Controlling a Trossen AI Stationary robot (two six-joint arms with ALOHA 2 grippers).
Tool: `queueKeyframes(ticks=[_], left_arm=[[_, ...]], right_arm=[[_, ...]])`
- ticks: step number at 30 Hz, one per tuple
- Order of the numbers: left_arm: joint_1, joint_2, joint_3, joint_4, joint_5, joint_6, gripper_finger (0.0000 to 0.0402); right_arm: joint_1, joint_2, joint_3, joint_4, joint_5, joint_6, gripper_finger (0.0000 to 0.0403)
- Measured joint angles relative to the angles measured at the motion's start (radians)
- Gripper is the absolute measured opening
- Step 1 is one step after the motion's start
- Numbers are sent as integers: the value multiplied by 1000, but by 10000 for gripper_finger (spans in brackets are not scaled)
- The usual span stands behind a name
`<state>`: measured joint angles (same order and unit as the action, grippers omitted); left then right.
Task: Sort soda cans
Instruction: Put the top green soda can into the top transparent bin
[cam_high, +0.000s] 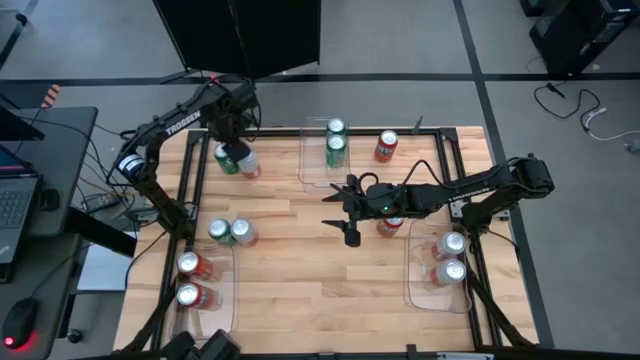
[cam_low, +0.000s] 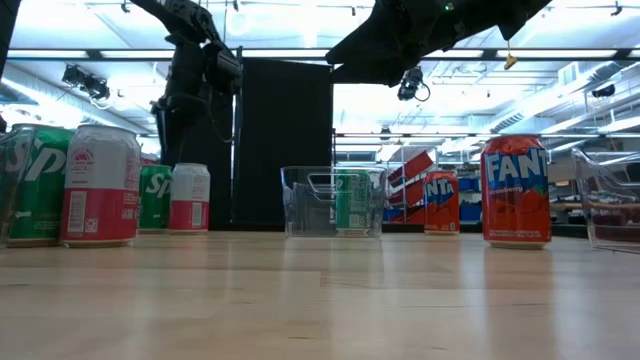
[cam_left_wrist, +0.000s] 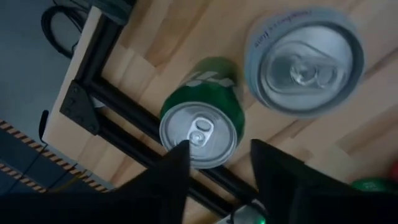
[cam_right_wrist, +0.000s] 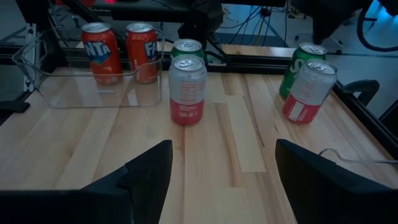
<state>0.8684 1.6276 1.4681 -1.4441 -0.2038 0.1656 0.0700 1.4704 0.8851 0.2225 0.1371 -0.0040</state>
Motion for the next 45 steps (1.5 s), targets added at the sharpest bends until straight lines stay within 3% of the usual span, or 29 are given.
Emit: queueKeyframes(ticks=[7,13,28,36,45], left_arm=[[0,0,0,2,-16,-49,290],[23,0,0,-15,-16,-65,335],[101,0,-22,19,100,-80,341],[106,-4,-146,91,31,-63,341],[112,1,-205,142,52,-62,341]], right_arm=[[0,0,0,0,0,0,270],[0,0,0,-1,0,0,270],[0,0,0,-1,0,0,270],[0,0,0,-1,0,0,270],[0,0,0,-1,0,0,270]])
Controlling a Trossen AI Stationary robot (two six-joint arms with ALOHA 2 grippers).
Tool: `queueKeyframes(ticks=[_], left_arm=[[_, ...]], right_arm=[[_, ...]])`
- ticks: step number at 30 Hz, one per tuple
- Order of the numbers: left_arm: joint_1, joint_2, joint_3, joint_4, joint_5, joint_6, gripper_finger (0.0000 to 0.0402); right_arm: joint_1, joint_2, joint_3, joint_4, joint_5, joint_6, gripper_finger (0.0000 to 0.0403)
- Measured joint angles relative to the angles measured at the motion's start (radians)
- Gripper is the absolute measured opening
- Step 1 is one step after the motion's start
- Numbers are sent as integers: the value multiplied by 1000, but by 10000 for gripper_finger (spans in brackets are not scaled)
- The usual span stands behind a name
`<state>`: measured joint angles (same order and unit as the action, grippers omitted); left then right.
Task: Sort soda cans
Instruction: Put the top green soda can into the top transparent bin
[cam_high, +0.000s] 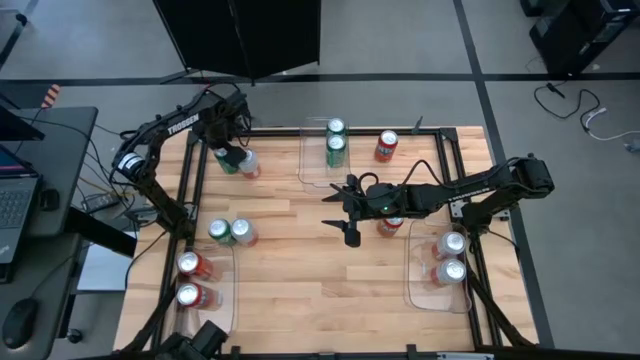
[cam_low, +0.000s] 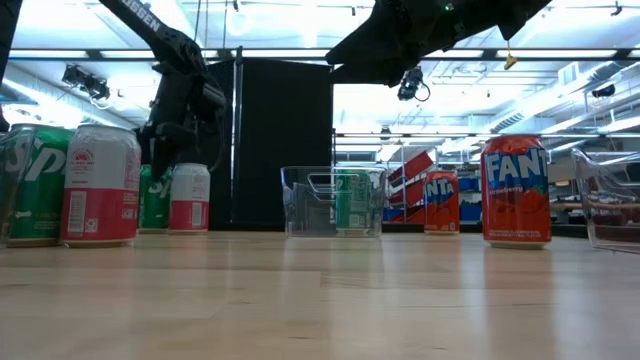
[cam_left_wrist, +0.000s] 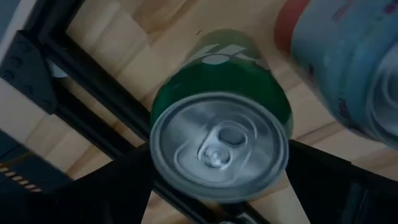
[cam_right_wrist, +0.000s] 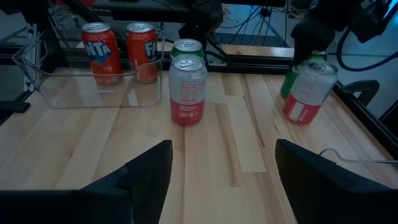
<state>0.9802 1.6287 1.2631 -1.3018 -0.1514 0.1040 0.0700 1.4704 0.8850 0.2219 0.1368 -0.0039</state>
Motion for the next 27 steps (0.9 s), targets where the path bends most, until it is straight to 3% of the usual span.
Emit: queueKeyframes(ticks=[5,11,21,27], left_arm=[[0,0,-20,24,-7,8,327],[-1,0,6,21,-48,30,255],[0,0,92,-1,-59,42,253],[0,0,228,-1,-57,41,253]], right_arm=[[0,0,0,0,0,0,270],[0,0,0,0,0,0,270],[0,0,0,0,0,-7,270],[0,0,0,0,0,-7,270]])
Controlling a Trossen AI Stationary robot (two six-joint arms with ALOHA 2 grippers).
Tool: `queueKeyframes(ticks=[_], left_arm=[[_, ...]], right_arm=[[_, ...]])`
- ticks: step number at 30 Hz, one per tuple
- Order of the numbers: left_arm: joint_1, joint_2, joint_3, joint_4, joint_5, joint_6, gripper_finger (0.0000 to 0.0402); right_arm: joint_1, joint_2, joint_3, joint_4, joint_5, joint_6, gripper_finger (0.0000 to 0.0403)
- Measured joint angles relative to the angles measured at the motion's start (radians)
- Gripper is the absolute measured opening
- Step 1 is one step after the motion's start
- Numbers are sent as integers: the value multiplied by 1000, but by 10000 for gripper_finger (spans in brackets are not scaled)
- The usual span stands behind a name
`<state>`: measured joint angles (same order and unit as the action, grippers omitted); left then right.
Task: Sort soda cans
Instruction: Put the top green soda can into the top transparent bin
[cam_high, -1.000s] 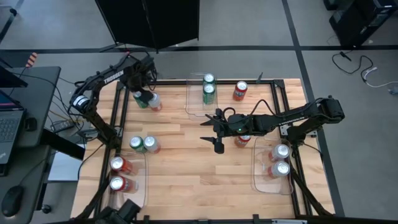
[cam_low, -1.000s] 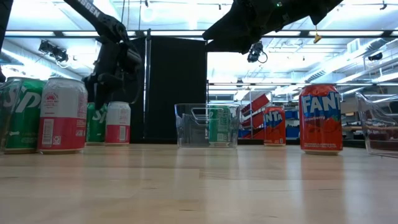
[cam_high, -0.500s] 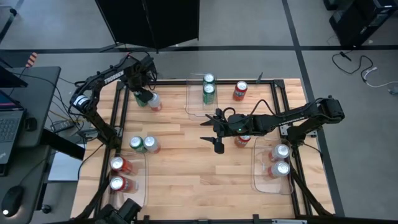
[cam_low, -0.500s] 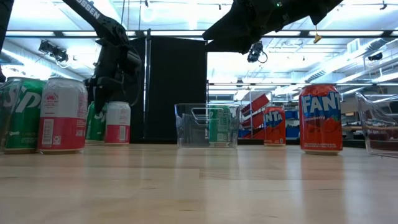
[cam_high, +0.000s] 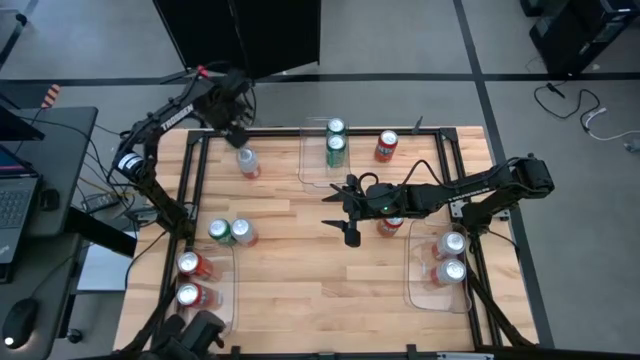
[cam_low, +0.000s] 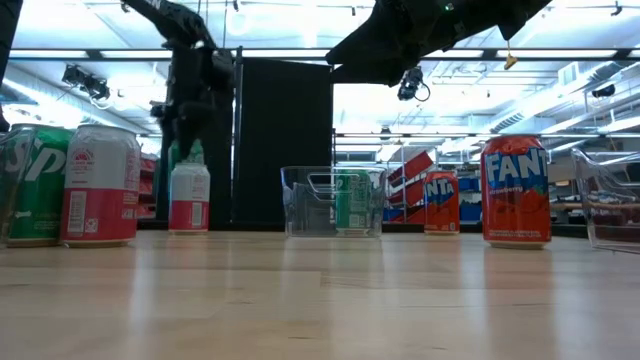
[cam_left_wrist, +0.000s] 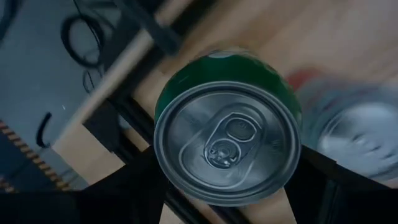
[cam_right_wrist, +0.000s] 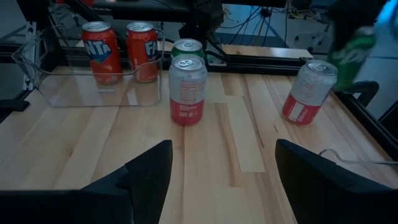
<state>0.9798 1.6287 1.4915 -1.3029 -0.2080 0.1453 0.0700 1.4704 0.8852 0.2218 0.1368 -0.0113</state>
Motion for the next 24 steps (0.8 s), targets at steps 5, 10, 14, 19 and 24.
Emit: queueKeyframes(ticks=[5,10,14,19,24], left_arm=[[0,0,158,2,81,-38,253],[-39,0,282,7,152,-49,253],[-103,0,338,12,162,-49,253],[-187,21,387,59,180,-39,253],[-245,139,495,46,187,25,253]], right_arm=[[0,0,0,0,27,-2,270],[-12,0,0,1,55,-15,270],[-32,-12,0,-1,57,-15,270],[-61,-90,0,-34,56,-24,270],[-120,-193,0,-121,56,-29,270]])
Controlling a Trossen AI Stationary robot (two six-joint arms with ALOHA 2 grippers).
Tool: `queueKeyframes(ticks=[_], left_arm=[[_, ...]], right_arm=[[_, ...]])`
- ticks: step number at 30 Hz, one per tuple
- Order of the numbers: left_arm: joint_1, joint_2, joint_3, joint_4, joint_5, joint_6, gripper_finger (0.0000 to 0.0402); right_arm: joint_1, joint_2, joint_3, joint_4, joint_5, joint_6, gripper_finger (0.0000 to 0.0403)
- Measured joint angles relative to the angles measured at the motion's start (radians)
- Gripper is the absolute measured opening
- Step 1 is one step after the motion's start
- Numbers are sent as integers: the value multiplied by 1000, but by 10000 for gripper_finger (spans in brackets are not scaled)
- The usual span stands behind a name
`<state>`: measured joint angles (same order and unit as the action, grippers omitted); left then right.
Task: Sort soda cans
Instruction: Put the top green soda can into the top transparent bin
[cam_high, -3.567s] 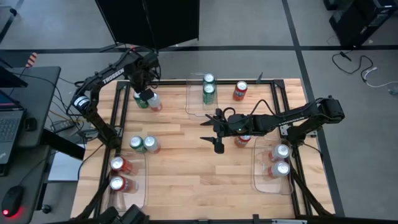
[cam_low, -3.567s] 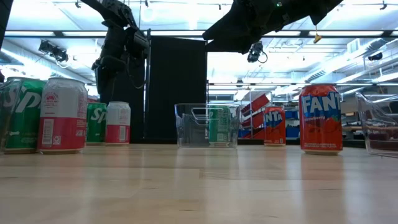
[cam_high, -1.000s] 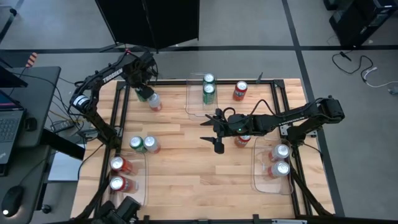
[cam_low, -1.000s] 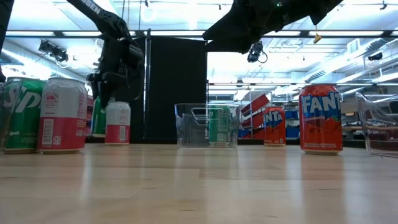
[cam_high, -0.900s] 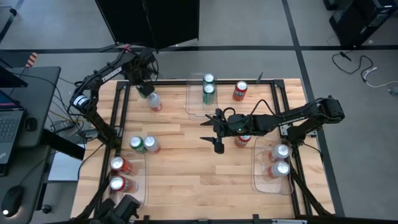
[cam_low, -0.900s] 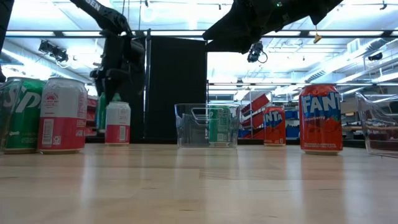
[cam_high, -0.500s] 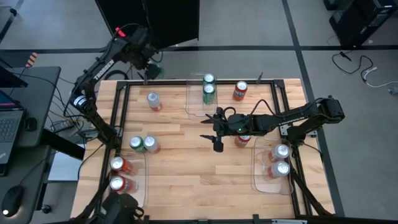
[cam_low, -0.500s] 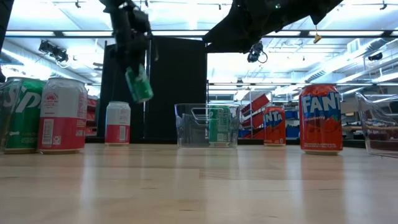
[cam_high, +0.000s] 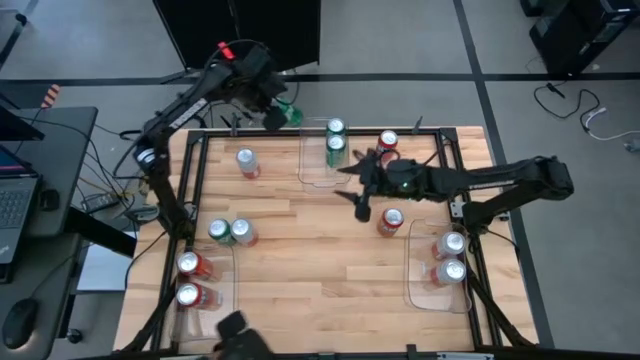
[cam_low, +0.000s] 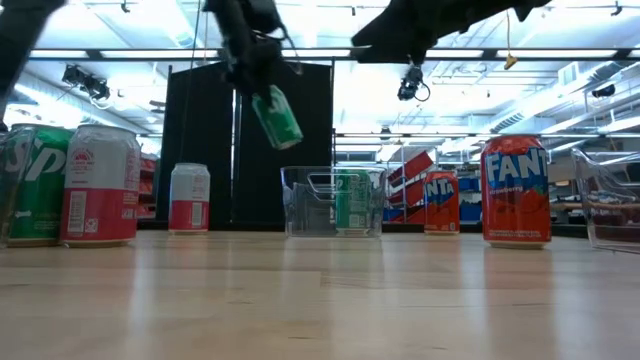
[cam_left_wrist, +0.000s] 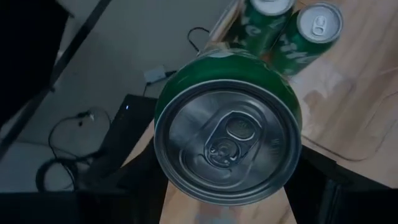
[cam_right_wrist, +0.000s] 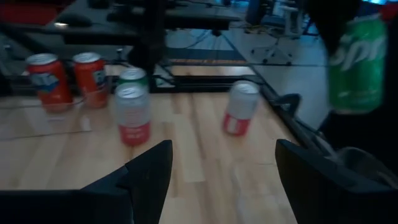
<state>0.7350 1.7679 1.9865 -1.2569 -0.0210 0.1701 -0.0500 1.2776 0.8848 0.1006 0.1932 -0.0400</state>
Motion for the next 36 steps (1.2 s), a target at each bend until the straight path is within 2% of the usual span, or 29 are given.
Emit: queueKeyframes(ticks=[7,12,19,28,36], left_arm=[[-59,216,217,-32,37,109,253],[-79,315,318,-73,16,244,253],[-117,365,320,-73,-22,427,253],[-107,449,320,-79,-133,457,253],[-104,505,320,-74,-125,478,253]], right_arm=[[-93,-85,0,-123,-2,-12,270],[-151,-115,0,-174,-18,-16,270],[-210,-120,0,-186,-89,-8,270],[-220,-119,0,-188,-109,7,270],[-219,-118,0,-191,-112,12,270]])
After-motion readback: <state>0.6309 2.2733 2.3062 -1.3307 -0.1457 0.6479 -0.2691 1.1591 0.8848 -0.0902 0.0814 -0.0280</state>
